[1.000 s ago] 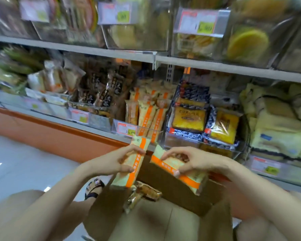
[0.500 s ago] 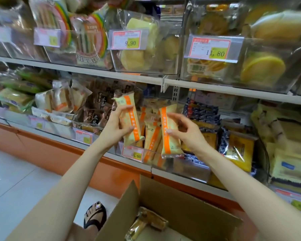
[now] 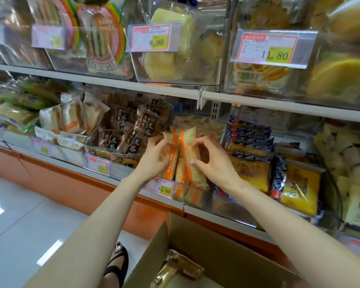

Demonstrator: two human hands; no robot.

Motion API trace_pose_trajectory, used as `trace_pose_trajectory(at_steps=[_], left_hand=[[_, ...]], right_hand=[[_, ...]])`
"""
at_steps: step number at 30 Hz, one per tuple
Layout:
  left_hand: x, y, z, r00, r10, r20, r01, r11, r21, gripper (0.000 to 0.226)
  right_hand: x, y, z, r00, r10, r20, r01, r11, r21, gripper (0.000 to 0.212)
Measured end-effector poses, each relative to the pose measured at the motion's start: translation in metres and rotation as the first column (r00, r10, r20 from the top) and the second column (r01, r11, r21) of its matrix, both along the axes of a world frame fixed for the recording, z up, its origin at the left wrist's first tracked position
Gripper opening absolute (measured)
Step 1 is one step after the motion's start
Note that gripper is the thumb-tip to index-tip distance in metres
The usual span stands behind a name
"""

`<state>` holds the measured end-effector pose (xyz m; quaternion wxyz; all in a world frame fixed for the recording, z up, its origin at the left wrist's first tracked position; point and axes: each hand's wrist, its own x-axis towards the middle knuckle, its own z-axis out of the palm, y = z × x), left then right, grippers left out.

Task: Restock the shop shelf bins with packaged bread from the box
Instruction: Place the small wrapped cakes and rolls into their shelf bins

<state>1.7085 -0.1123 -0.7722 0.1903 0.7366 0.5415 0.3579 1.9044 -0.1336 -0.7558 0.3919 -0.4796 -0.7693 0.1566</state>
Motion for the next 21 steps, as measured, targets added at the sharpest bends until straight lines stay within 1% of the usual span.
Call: trace_pose_trajectory(at_steps=[2,4,5,7,9,11,14,16,17,19,21], left_hand=[[0.004,-0.002,0.002,1.0,0.026,0.007,-0.026,0.997,0.069,0.049],[0.005,-0.002,0.001,0.999,0.05,-0.013,-0.048,0.993,0.106,0.056],[0.006,-0.003,0.0,0.998,0.055,-0.018,-0.053,0.992,0.112,0.058],[0.007,-0.004,-0.002,0.998,0.051,-0.046,-0.045,0.99,0.131,0.06],[0.009,-0.005,-0.001,0.993,0.051,-0.105,-0.032,0.985,0.17,0.062],[0.007,-0.004,0.002,0.981,0.081,-0.178,-0.046,0.98,0.191,0.062],[0.0,-0.002,0.006,0.929,0.151,-0.338,-0.084,0.975,0.204,0.063],[-0.003,-0.003,0.009,0.89,0.205,-0.408,-0.122,0.968,0.22,0.063],[-0.005,-0.003,0.01,0.867,0.233,-0.44,-0.142,0.963,0.231,0.064],[-0.008,-0.004,0.01,0.833,0.261,-0.488,-0.169,0.959,0.226,0.069],[-0.01,-0.006,0.007,0.822,0.254,-0.509,-0.169,0.963,0.209,0.077]], right_hand=[[0.001,-0.001,0.002,0.998,-0.037,0.05,0.036,0.999,0.019,0.042],[0.002,-0.001,0.006,0.998,-0.037,0.044,0.037,0.999,0.01,0.061],[0.003,-0.001,0.009,0.999,-0.016,0.049,0.016,1.0,-0.005,0.07],[0.004,-0.001,0.012,0.996,0.055,0.069,-0.052,0.997,-0.053,0.08],[0.004,0.0,0.012,0.989,0.113,0.093,-0.104,0.99,-0.095,0.082],[0.003,0.003,0.01,0.982,0.131,0.137,-0.116,0.987,-0.114,0.079],[0.004,0.01,0.012,0.973,0.14,0.182,-0.109,0.979,-0.172,0.059],[0.004,0.014,0.014,0.96,0.118,0.253,-0.076,0.983,-0.168,0.045],[0.004,0.015,0.015,0.955,0.095,0.282,-0.053,0.987,-0.153,0.042],[0.003,0.015,0.015,0.957,0.067,0.281,-0.03,0.991,-0.133,0.048],[0.005,0.015,0.015,0.97,0.087,0.226,-0.055,0.988,-0.143,0.069]])
